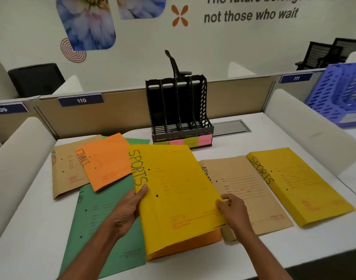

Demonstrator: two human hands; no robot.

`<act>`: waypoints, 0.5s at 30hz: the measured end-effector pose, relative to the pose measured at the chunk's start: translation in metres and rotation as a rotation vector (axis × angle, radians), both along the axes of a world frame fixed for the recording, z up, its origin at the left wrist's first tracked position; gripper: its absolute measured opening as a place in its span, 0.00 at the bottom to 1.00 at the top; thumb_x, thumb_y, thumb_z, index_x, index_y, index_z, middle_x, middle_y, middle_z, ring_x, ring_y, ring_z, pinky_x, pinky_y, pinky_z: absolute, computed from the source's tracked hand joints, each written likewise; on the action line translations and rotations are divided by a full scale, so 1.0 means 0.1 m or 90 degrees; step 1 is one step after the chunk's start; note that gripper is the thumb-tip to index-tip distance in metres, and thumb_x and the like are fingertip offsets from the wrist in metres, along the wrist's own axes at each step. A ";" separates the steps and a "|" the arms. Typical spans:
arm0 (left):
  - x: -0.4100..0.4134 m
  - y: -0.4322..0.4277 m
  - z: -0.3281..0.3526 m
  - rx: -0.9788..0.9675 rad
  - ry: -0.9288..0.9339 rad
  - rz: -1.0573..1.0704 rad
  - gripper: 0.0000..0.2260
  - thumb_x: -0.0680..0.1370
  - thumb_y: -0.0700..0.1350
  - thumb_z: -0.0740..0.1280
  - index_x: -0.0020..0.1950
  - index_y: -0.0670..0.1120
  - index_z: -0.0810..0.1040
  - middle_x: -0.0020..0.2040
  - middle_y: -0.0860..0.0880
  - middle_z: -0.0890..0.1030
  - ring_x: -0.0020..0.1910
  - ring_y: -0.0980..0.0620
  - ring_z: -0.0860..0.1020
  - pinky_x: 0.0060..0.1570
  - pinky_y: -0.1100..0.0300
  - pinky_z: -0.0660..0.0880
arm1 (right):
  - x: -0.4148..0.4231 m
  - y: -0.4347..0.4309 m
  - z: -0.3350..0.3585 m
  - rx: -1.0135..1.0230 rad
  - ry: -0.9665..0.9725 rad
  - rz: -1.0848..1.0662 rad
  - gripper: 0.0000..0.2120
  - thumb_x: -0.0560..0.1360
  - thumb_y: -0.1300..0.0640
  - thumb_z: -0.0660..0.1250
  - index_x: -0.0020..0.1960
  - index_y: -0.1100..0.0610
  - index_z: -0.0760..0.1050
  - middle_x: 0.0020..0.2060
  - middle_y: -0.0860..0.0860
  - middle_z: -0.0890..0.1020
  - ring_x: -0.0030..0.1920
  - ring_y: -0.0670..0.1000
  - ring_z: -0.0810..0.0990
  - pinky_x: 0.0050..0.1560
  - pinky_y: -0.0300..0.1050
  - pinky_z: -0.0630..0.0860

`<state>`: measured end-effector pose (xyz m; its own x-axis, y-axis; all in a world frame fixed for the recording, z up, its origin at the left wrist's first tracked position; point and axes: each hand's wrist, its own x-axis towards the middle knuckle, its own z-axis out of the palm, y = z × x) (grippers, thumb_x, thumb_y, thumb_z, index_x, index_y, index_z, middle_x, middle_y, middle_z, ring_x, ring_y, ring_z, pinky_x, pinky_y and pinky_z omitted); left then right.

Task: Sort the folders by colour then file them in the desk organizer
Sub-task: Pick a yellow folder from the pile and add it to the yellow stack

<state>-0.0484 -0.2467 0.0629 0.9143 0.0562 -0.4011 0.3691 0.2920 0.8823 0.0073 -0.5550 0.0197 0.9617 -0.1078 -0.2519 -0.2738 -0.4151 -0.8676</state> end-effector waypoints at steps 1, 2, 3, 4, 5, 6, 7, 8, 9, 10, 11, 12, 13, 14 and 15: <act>0.07 -0.02 -0.02 0.001 0.000 -0.018 0.20 0.77 0.55 0.66 0.68 0.52 0.76 0.62 0.47 0.83 0.61 0.46 0.82 0.62 0.47 0.76 | 0.02 -0.02 -0.02 -0.026 0.000 -0.003 0.10 0.77 0.56 0.69 0.57 0.57 0.79 0.45 0.53 0.82 0.44 0.53 0.80 0.40 0.45 0.74; 0.14 -0.05 -0.04 0.002 -0.002 -0.035 0.20 0.78 0.55 0.66 0.68 0.52 0.76 0.63 0.48 0.83 0.62 0.47 0.81 0.62 0.47 0.76 | 0.04 -0.05 -0.04 -0.046 -0.001 -0.008 0.10 0.77 0.55 0.69 0.57 0.56 0.79 0.45 0.53 0.82 0.44 0.53 0.80 0.40 0.45 0.74; 0.22 -0.08 -0.05 0.003 -0.007 -0.053 0.19 0.78 0.55 0.65 0.69 0.54 0.75 0.63 0.48 0.83 0.62 0.47 0.81 0.61 0.48 0.77 | 0.06 -0.07 -0.05 -0.062 -0.002 -0.018 0.11 0.77 0.54 0.69 0.57 0.56 0.79 0.45 0.53 0.82 0.44 0.52 0.80 0.41 0.46 0.75; 0.29 -0.11 -0.07 0.002 -0.012 -0.069 0.19 0.78 0.55 0.65 0.69 0.54 0.74 0.64 0.49 0.82 0.62 0.48 0.81 0.60 0.49 0.78 | 0.09 -0.10 -0.05 -0.073 -0.004 -0.031 0.10 0.77 0.53 0.69 0.56 0.56 0.78 0.45 0.52 0.82 0.44 0.52 0.80 0.42 0.47 0.76; 0.36 -0.15 -0.08 0.001 -0.017 -0.085 0.19 0.79 0.55 0.65 0.70 0.55 0.74 0.64 0.50 0.82 0.62 0.48 0.81 0.58 0.50 0.79 | 0.12 -0.13 -0.05 -0.076 -0.005 -0.047 0.10 0.76 0.52 0.69 0.56 0.56 0.78 0.44 0.52 0.82 0.44 0.53 0.81 0.44 0.49 0.78; 0.42 -0.20 -0.10 0.004 -0.020 -0.101 0.19 0.79 0.55 0.65 0.70 0.55 0.73 0.64 0.50 0.82 0.62 0.48 0.81 0.59 0.50 0.79 | 0.15 -0.16 -0.06 -0.073 -0.005 -0.065 0.11 0.76 0.52 0.69 0.56 0.55 0.78 0.45 0.52 0.82 0.45 0.53 0.81 0.45 0.50 0.78; 0.48 -0.25 -0.11 0.015 -0.024 -0.119 0.19 0.80 0.55 0.65 0.71 0.56 0.72 0.64 0.51 0.82 0.62 0.49 0.81 0.60 0.49 0.78 | 0.17 -0.20 -0.06 -0.070 -0.007 -0.086 0.11 0.76 0.52 0.70 0.56 0.55 0.78 0.46 0.53 0.82 0.46 0.54 0.81 0.47 0.51 0.79; 0.53 -0.31 -0.12 0.034 -0.028 -0.139 0.20 0.80 0.55 0.64 0.72 0.56 0.72 0.64 0.52 0.82 0.62 0.50 0.81 0.62 0.48 0.77 | 0.18 -0.24 -0.07 -0.068 -0.009 -0.106 0.11 0.76 0.52 0.70 0.56 0.55 0.78 0.48 0.54 0.81 0.47 0.55 0.80 0.48 0.52 0.79; 0.58 -0.38 -0.14 0.054 -0.033 -0.164 0.20 0.80 0.55 0.64 0.72 0.56 0.71 0.64 0.53 0.82 0.62 0.50 0.81 0.62 0.49 0.77 | 0.19 -0.28 -0.07 -0.065 -0.010 -0.126 0.10 0.76 0.52 0.70 0.55 0.55 0.77 0.50 0.54 0.81 0.48 0.55 0.79 0.49 0.51 0.78; 0.63 -0.45 -0.14 0.069 -0.040 -0.190 0.20 0.80 0.55 0.63 0.72 0.56 0.71 0.64 0.53 0.82 0.62 0.51 0.81 0.59 0.52 0.79 | 0.20 -0.33 -0.09 -0.061 -0.010 -0.142 0.09 0.76 0.52 0.70 0.55 0.54 0.77 0.51 0.55 0.81 0.49 0.55 0.78 0.49 0.50 0.77; 0.67 -0.53 -0.15 0.076 -0.046 -0.214 0.19 0.81 0.54 0.63 0.72 0.56 0.71 0.64 0.54 0.82 0.61 0.52 0.81 0.56 0.56 0.80 | 0.21 -0.38 -0.10 -0.054 -0.008 -0.154 0.08 0.76 0.52 0.70 0.54 0.52 0.76 0.54 0.56 0.81 0.51 0.56 0.78 0.49 0.49 0.75; 0.71 -0.62 -0.16 0.077 -0.050 -0.231 0.18 0.81 0.54 0.62 0.71 0.56 0.71 0.64 0.54 0.82 0.61 0.52 0.81 0.53 0.58 0.81 | 0.22 -0.44 -0.12 -0.049 -0.004 -0.164 0.08 0.76 0.52 0.71 0.53 0.52 0.76 0.56 0.57 0.81 0.54 0.57 0.78 0.50 0.48 0.74; 0.75 -0.70 -0.16 0.075 -0.051 -0.241 0.17 0.82 0.53 0.62 0.71 0.55 0.71 0.64 0.53 0.82 0.61 0.51 0.81 0.52 0.60 0.81 | 0.23 -0.51 -0.15 -0.046 0.001 -0.172 0.08 0.76 0.53 0.71 0.53 0.52 0.76 0.58 0.57 0.80 0.57 0.59 0.78 0.52 0.47 0.73; 0.78 -0.76 -0.16 0.071 -0.052 -0.247 0.17 0.82 0.52 0.61 0.72 0.55 0.71 0.64 0.52 0.82 0.61 0.51 0.81 0.51 0.60 0.81 | 0.23 -0.58 -0.17 -0.046 0.006 -0.180 0.08 0.76 0.53 0.71 0.53 0.53 0.76 0.60 0.58 0.80 0.59 0.60 0.77 0.53 0.48 0.73; 0.82 -0.84 -0.15 0.063 -0.054 -0.252 0.17 0.82 0.52 0.61 0.72 0.55 0.71 0.64 0.52 0.82 0.62 0.50 0.81 0.52 0.59 0.81 | 0.25 -0.67 -0.19 -0.048 0.009 -0.189 0.09 0.76 0.54 0.71 0.54 0.54 0.77 0.60 0.59 0.80 0.61 0.60 0.77 0.54 0.49 0.73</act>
